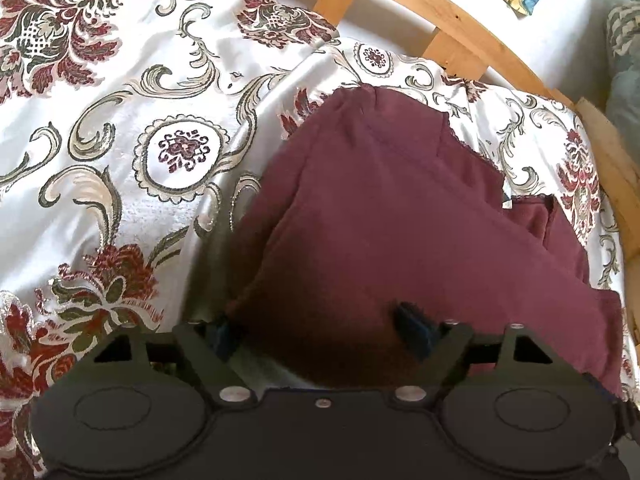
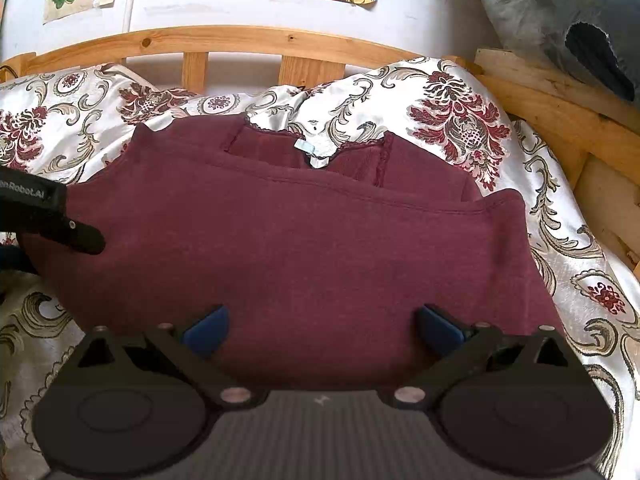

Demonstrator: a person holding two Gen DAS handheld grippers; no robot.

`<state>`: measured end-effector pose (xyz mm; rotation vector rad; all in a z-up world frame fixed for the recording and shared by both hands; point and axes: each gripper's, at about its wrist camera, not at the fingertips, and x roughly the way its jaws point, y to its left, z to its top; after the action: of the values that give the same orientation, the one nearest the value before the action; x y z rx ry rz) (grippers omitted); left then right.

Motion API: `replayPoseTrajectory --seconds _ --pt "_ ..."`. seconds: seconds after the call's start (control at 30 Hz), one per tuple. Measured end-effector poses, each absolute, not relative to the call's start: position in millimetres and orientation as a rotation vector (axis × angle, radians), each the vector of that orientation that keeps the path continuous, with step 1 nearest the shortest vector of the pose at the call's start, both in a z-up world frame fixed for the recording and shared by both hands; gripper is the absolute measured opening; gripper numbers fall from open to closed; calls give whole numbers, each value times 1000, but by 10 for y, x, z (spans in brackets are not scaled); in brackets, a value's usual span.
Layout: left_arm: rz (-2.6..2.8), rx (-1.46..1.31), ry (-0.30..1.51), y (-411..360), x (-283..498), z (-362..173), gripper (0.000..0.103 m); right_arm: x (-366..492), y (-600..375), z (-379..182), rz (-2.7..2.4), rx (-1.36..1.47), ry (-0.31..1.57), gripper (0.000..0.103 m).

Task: Fold small clothes
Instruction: 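Grasp the side of the folded shirt with the left gripper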

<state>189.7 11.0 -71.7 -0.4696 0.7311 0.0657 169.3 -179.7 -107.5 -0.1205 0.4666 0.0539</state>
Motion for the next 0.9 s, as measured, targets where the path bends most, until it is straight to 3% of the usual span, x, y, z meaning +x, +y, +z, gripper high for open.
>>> replayPoseTrajectory --seconds 0.27,0.37,0.43,0.6,0.9 --pt "91 -469 719 97 1930 -722 83 1696 -1808 -1071 57 -111 470 103" --pt "101 -473 719 83 1927 -696 72 1698 -1810 -1069 57 -110 470 103" --pt "79 -475 724 60 1931 -667 52 1697 -1810 -1068 57 -110 471 103" --pt "81 -343 694 -130 1932 -466 25 1699 -1806 -1071 57 -112 472 103" --pt "5 -183 592 -385 1918 -118 20 1730 -1886 -1007 90 -71 506 103"
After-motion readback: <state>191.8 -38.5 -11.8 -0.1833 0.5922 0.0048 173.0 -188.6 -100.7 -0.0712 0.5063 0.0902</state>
